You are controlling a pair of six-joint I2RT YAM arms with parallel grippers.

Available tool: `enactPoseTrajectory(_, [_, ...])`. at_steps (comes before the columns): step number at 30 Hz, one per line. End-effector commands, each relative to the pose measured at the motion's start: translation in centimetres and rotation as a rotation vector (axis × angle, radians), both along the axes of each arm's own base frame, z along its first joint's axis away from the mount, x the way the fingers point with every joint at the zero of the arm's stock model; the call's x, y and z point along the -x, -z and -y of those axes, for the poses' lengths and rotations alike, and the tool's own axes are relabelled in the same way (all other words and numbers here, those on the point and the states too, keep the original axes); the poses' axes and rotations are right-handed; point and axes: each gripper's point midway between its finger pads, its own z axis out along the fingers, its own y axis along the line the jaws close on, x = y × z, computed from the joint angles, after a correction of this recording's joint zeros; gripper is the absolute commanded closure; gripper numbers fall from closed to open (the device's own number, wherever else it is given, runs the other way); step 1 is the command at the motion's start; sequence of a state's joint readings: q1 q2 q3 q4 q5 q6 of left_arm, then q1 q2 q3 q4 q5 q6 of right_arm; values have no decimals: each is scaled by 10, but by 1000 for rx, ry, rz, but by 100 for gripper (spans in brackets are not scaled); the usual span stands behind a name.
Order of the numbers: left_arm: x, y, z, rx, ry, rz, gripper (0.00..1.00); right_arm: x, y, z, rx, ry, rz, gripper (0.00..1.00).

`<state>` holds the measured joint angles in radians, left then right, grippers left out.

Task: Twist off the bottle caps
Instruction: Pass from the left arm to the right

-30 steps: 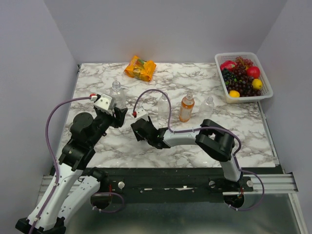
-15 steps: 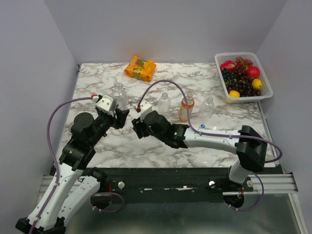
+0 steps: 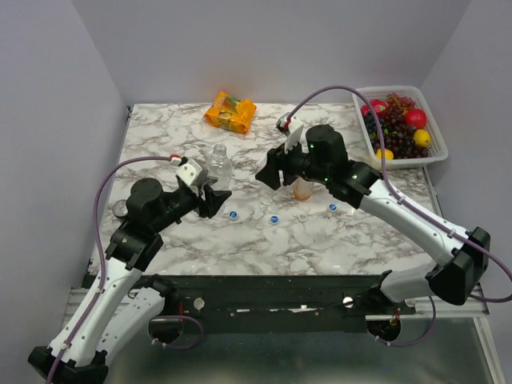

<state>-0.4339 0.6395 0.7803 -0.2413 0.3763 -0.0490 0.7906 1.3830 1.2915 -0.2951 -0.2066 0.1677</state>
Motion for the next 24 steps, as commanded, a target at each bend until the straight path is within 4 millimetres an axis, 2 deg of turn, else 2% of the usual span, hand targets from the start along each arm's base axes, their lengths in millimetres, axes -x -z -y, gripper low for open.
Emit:
enactPoseTrajectory(1, [14,4,24,10,161,-21,80,30,-74,10,-170,-126,6,33])
enactPoseTrajectory(5, [18,12,33,-1,204,-53,80,41,-114,19,-282,-208,-1,33])
enactPoseTrajectory(7, [21,16,39,-10,231,-74,80,49,-127,16,-315,-253,7,33])
enactPoseTrajectory(9, [21,19,43,-18,245,-87,80,54,-131,11,-331,-300,-1,34])
enactPoseTrajectory(12, [23,21,48,-23,263,-98,80,46,-121,6,-297,-268,6,37])
enactPoseTrajectory(21, [31,35,61,-63,314,-141,80,50,-106,-17,-261,-288,-17,38])
enactPoseTrajectory(24, [33,39,64,-80,322,-146,80,52,-99,-24,-243,-306,-33,41])
